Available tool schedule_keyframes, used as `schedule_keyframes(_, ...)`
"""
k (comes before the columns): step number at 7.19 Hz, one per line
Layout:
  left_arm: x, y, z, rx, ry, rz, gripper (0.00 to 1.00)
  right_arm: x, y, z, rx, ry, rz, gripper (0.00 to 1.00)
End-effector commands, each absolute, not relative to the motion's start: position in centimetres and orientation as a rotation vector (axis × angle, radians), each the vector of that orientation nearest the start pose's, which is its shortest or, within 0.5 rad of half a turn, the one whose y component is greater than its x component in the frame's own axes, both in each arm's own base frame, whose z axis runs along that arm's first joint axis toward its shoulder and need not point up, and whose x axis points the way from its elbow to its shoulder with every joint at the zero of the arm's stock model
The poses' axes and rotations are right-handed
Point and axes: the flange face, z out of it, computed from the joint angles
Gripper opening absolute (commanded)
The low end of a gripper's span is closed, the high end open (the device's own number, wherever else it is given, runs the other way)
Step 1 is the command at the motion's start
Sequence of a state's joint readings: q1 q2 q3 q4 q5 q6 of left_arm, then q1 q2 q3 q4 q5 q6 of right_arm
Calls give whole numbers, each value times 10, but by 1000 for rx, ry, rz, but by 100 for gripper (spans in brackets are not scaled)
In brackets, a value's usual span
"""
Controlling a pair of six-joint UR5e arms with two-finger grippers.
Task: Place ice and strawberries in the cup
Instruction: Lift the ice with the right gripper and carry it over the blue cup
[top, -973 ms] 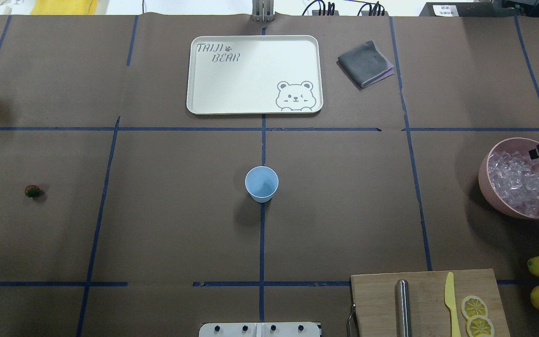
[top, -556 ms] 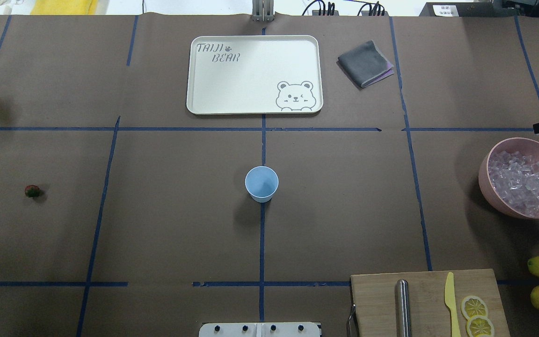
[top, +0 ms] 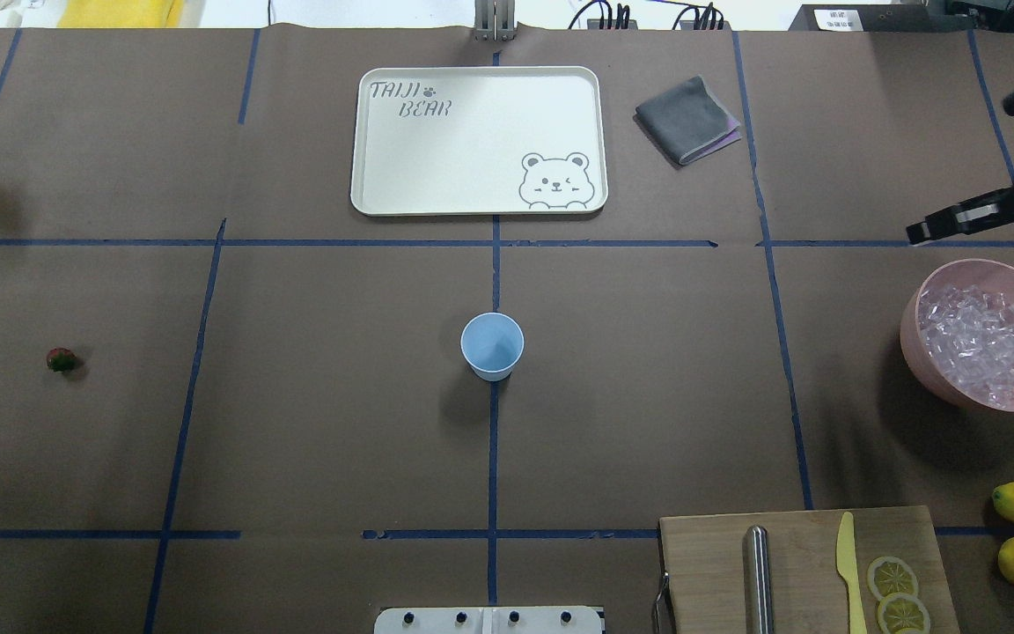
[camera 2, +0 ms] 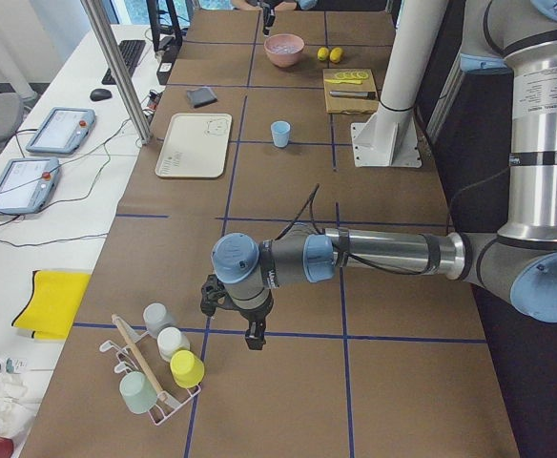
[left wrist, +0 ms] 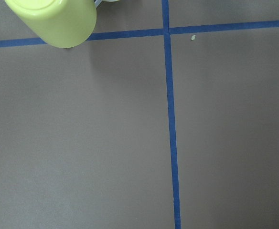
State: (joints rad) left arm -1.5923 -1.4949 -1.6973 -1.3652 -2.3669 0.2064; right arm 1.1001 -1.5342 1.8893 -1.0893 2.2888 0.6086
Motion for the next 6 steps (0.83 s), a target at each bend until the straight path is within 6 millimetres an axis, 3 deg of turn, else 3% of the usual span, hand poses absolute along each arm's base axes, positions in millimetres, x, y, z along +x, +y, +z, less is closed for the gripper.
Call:
schedule_keyframes(1, -72, -446, 648, -51, 806, 116, 100, -256, -470, 335, 296, -959, -162, 0)
schedule_keyframes(3, -72, -447, 646, -45, 805, 118, 100, -334, -454, 209, 201, -920, -86, 0)
schedule_keyframes(5, -72, -446, 646, -47, 806, 116, 100, -425, -412, 138, 220, -884, -45, 0)
schedule_keyframes(6, -72, -446, 646, -47, 806, 116, 100, -464, -410, 119, 215, -867, -27, 0)
